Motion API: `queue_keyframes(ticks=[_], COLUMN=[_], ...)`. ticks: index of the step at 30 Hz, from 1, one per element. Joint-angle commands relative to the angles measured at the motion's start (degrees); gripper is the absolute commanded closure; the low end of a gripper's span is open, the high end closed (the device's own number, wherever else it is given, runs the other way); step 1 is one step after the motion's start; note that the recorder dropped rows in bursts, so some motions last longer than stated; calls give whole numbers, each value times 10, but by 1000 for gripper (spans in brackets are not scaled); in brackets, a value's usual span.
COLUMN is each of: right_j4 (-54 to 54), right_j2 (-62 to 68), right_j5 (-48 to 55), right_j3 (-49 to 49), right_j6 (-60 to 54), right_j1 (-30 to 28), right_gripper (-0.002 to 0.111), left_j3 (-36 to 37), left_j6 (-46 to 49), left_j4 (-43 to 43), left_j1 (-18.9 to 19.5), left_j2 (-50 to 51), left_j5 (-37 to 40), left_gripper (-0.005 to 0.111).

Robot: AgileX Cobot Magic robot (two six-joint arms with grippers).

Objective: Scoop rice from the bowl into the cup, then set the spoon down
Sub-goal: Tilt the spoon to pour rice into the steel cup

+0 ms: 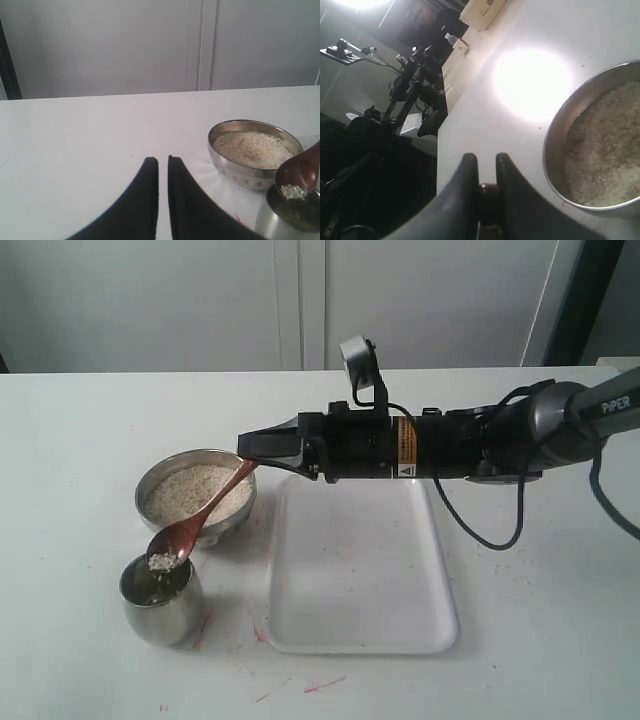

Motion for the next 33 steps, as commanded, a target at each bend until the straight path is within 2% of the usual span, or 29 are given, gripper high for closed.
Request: queue_keyframes(ticks=[1,30,33], right_j4=[-1,-50,-55], right_j2=[-8,-53,-53], right_j5=[-9,-9,-9], right_j3=[1,1,1], right_j6=[-24,-59,-84], right_j1=[1,6,20], right_gripper=[108,108,108], left_j3=[-2,-2,-2], left_j6=[-1,-1,-1], left_j4=[-2,-2,-2], left_j1=[-1,-1,-1], left_j2=[-2,-2,-2], left_j5=[-3,-3,-3], left_gripper=[92,92,92])
